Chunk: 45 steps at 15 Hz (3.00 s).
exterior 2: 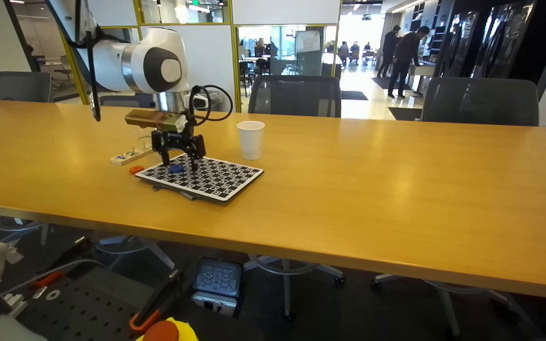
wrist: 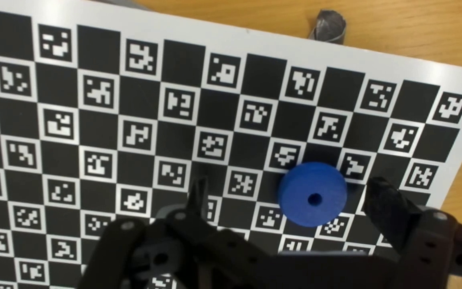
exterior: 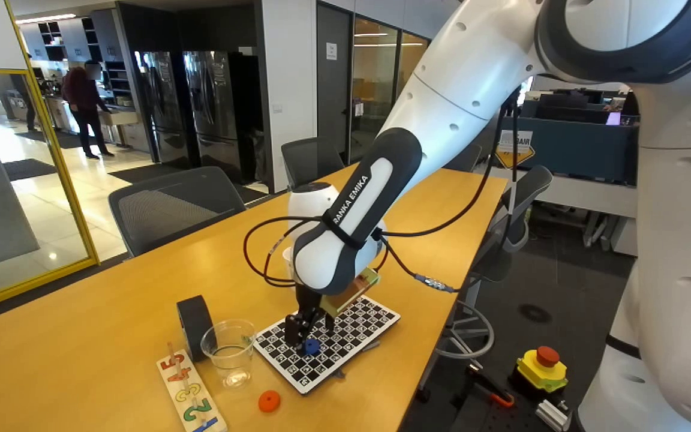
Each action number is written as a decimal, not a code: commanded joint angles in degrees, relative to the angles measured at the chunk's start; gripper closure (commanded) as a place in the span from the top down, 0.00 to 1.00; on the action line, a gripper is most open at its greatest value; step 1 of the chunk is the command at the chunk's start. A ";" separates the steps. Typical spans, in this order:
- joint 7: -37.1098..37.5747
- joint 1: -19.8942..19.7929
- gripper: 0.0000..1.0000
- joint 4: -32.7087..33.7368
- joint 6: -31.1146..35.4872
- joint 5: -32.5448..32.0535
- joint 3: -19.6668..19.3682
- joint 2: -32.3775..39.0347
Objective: Put the orange rings in the white cup, then put the blue ring in the plastic clear cup.
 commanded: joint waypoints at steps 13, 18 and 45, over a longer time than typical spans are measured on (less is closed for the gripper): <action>2.95 1.67 0.56 -2.12 3.23 -2.59 -0.73 -1.78; 3.32 1.77 0.18 -2.22 3.26 -2.91 -0.82 -2.33; -11.03 3.84 0.18 7.60 -0.13 -5.57 7.17 -8.34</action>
